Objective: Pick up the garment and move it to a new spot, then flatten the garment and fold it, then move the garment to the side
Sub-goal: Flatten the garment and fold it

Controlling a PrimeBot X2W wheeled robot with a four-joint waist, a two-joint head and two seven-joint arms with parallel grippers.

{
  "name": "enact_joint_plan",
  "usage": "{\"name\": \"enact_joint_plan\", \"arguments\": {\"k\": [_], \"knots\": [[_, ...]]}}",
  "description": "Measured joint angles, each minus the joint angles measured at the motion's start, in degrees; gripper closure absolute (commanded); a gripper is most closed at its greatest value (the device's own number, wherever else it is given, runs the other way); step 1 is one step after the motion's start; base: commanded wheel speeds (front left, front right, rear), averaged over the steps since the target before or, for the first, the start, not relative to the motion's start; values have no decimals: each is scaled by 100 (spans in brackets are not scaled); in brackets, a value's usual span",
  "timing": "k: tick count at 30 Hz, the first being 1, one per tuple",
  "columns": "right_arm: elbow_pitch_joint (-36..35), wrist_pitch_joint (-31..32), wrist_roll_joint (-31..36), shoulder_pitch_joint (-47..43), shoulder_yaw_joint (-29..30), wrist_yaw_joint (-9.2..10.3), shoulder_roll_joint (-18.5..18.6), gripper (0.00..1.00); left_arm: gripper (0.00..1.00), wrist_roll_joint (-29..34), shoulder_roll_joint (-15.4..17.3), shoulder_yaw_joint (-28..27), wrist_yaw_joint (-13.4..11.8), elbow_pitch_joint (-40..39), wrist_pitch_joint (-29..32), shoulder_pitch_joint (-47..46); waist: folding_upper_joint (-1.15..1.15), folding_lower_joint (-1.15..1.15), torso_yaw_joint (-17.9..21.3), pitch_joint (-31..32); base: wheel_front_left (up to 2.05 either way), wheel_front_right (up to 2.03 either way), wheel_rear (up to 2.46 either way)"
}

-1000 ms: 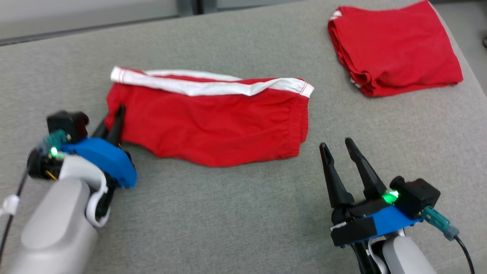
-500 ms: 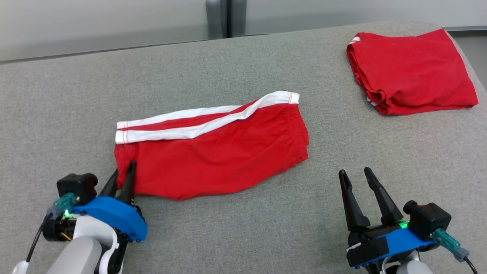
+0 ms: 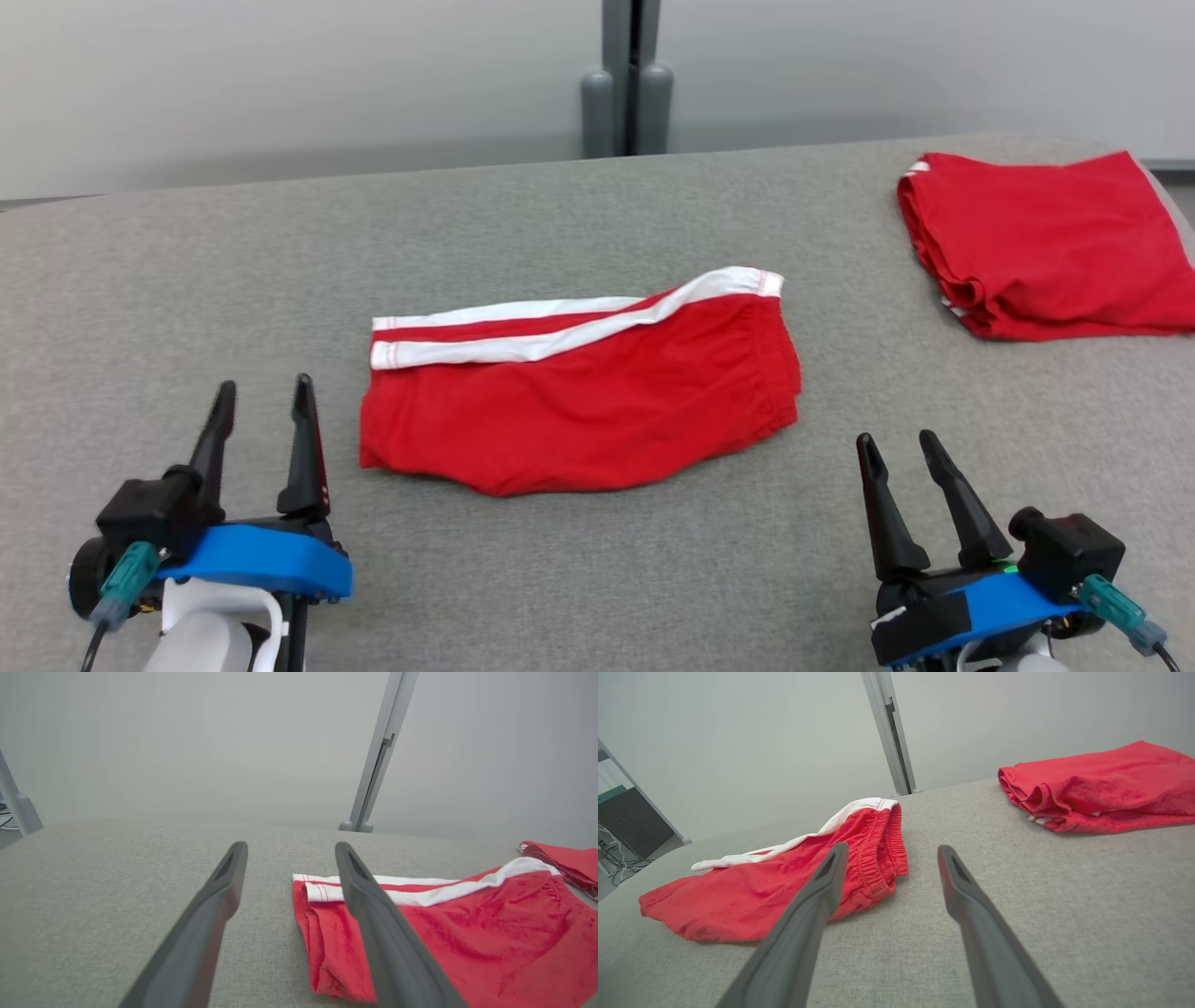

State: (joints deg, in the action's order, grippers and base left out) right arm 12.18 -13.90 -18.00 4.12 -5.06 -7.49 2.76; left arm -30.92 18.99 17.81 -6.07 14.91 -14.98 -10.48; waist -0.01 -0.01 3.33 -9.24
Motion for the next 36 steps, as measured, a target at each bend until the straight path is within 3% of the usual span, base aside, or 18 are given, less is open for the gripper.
{"name": "enact_joint_plan", "arguments": {"k": [8,15,28,36], "knots": [[34,-35,123,-189,267,0,0,0,0,1096,-748,-1217,109,-1012,-2,904,0,0,-343,212,0,0,0],[53,-65,181,-363,443,0,0,0,0,1893,-1168,-1862,210,-1173,-1,1579,0,0,-468,390,0,0,0],[152,-77,280,-525,264,0,1,0,0,2348,-1524,-2102,452,-1063,-1,1951,1,0,-519,531,0,0,0],[600,358,641,967,136,0,207,0,0,2448,-1564,-2176,614,-992,-2,1709,1,1,-537,414,0,0,0]]}}
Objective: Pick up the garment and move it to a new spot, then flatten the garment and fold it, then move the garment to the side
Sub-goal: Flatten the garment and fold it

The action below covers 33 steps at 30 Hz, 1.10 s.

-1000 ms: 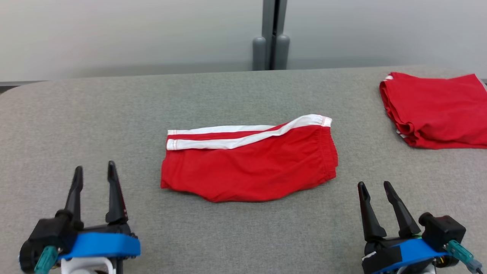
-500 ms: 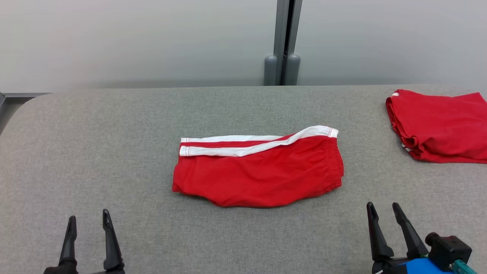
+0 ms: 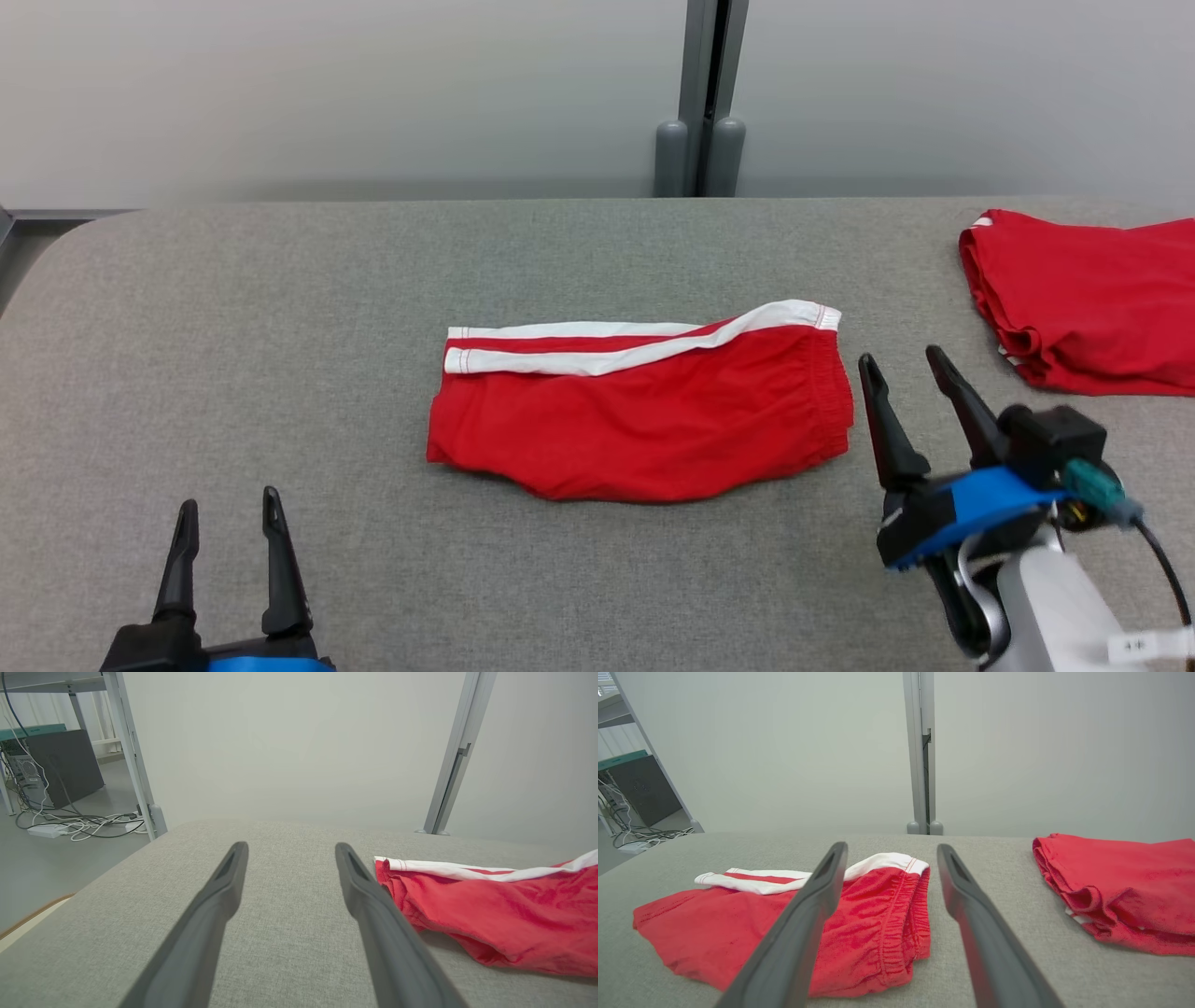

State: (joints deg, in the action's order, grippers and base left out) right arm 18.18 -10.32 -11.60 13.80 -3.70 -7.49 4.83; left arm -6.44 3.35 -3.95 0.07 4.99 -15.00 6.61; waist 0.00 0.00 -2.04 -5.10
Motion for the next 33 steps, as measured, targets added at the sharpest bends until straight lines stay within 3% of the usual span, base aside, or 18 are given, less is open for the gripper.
{"name": "enact_joint_plan", "arguments": {"k": [11,24,25,26,27,33], "knots": [[2035,519,417,1524,21,0,293,0,0,24,-31,129,99,66,1,-350,1,1,-326,-401,0,0,0],[4079,224,275,2148,-36,0,301,0,0,-62,-37,336,30,112,1,-562,1,0,-609,-742,0,0,0],[4173,220,149,2178,-45,1,250,24,0,-64,-38,339,22,114,0,-562,1,0,-608,-738,0,0,0],[4240,225,36,2209,-78,1,208,71,0,-76,-37,344,11,114,1,-562,1,0,-604,-731,0,0,0],[4290,233,-99,2232,-133,1,176,100,0,-98,-37,353,-5,115,1,-562,1,0,-597,-722,0,0,0],[4363,41,-693,2238,-526,1,120,100,0,-113,-38,393,-35,145,1,-549,1,0,-507,-604,0,0,0]]}}
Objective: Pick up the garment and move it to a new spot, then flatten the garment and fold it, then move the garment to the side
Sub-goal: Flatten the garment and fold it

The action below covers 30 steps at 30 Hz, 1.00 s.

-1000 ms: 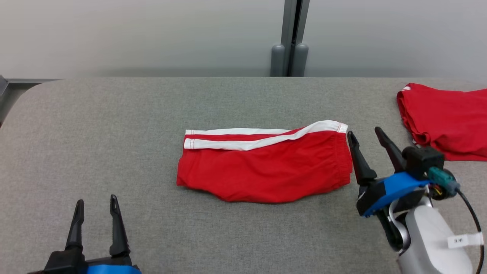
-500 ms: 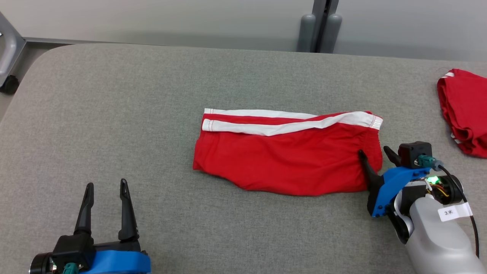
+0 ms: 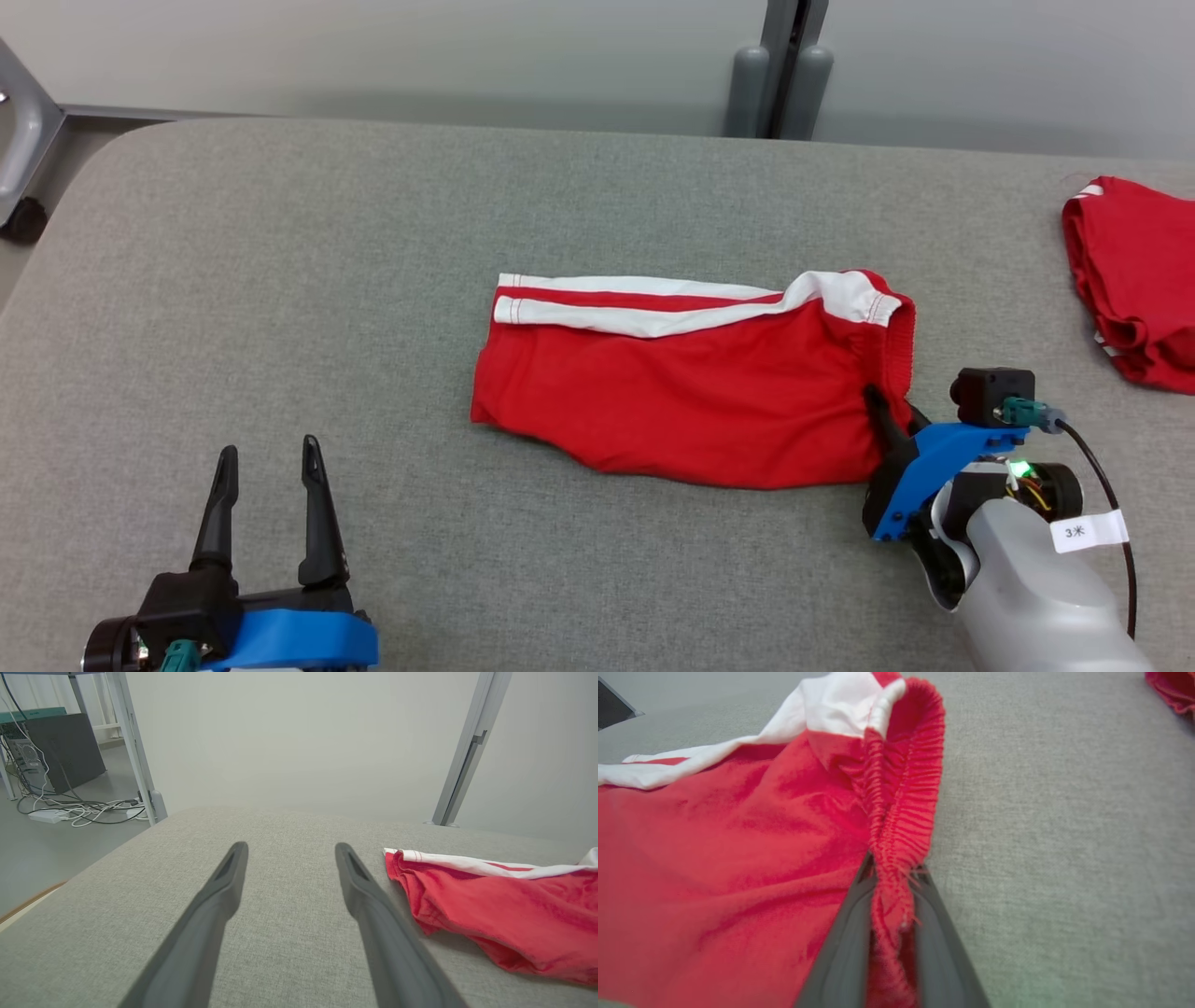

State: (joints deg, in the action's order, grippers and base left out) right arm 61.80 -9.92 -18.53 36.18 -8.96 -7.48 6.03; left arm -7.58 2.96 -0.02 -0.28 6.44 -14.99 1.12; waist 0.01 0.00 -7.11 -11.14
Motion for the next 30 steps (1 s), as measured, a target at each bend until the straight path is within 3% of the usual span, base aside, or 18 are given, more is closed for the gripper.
{"name": "enact_joint_plan", "arguments": {"k": [3,13,16,23,30], "knots": [[-14,-19,-297,-25,-188,-1,142,100,0,2,-1,-26,1,4,-1,38,0,0,54,107,0,0,0],[-365,315,-1113,-261,-650,-1,1369,100,0,4,-2,-115,8,-51,0,235,-1,-1,342,306,0,0,0],[-514,483,-1301,-261,-778,-1,1592,100,0,-11,-1,-110,-16,-74,-1,236,-1,0,389,274,0,0,0],[-1151,662,-1714,-172,-1136,-1,1556,100,0,-53,-2,-91,-76,-81,-1,236,-1,0,470,291,0,0,0],[-1896,832,-1951,-91,-1532,0,1272,100,0,-110,-1,-53,-121,-82,0,259,-1,-1,519,318,0,0,0]]}}
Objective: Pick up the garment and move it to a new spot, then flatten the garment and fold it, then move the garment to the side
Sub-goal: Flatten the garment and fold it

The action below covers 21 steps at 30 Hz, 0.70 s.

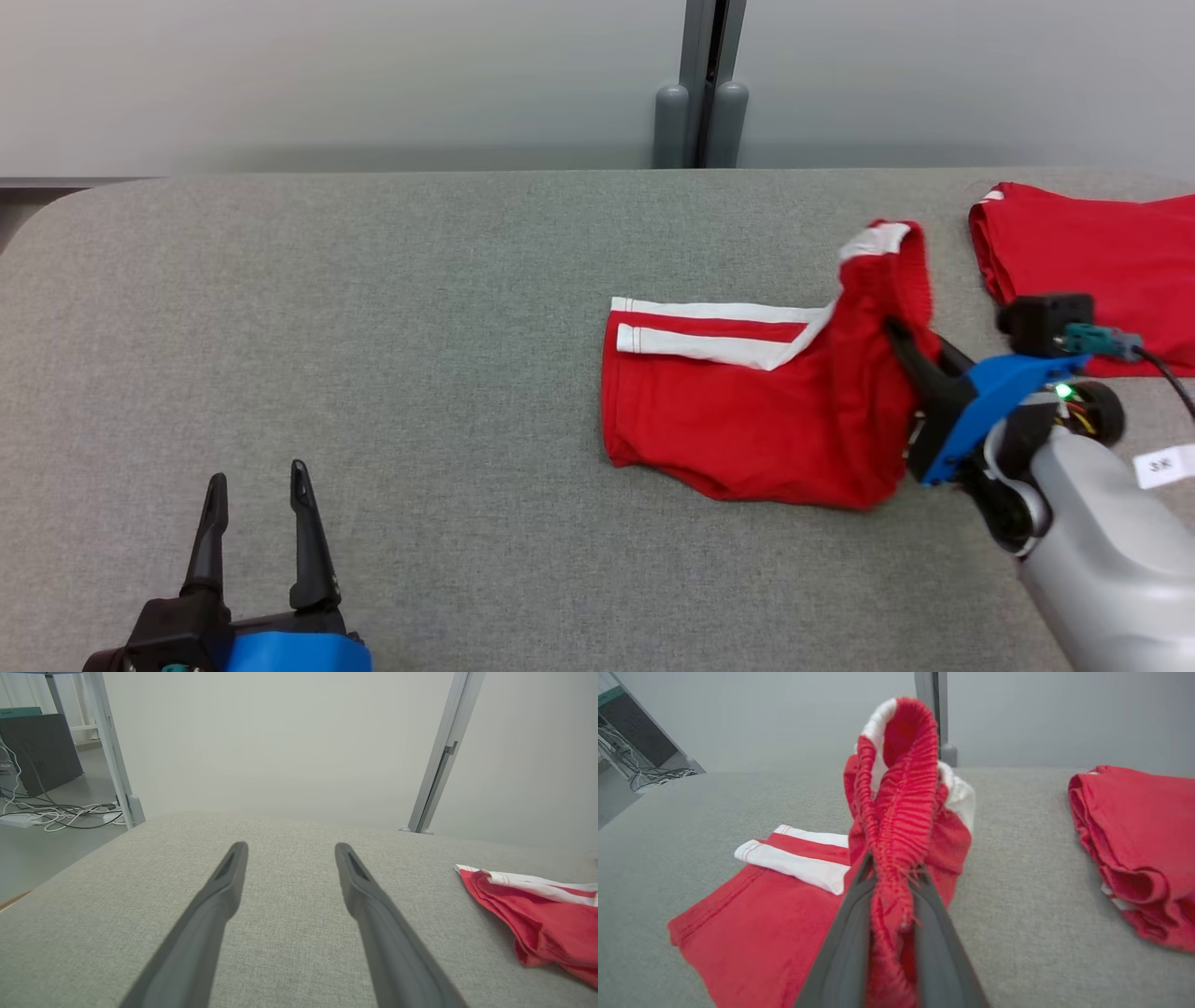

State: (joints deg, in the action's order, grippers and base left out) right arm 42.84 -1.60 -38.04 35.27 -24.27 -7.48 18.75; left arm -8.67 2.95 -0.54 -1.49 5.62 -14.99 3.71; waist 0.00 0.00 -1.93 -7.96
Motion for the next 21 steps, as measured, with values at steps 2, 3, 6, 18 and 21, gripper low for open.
{"name": "enact_joint_plan", "arguments": {"k": [2,3,6,18,21], "knots": [[-155,57,-26,48,-82,0,-124,100,0,-11,-1,29,-11,-1,0,1,0,0,5,-2,0,0,0],[-215,70,-36,81,-113,-1,-198,100,0,-33,-1,46,-23,1,-1,1,0,0,5,-2,0,0,0],[-309,131,-34,143,-162,0,-420,100,0,-45,-1,120,-33,5,0,-3,0,0,-23,-10,0,0,0],[558,-197,667,345,-38,-1,-1344,100,0,-156,-2,361,-85,46,-1,-82,0,0,-327,-141,0,0,0],[875,-403,735,399,25,-1,-1485,81,0,-187,-1,404,-101,55,-1,-154,0,1,-401,-211,0,0,0]]}}
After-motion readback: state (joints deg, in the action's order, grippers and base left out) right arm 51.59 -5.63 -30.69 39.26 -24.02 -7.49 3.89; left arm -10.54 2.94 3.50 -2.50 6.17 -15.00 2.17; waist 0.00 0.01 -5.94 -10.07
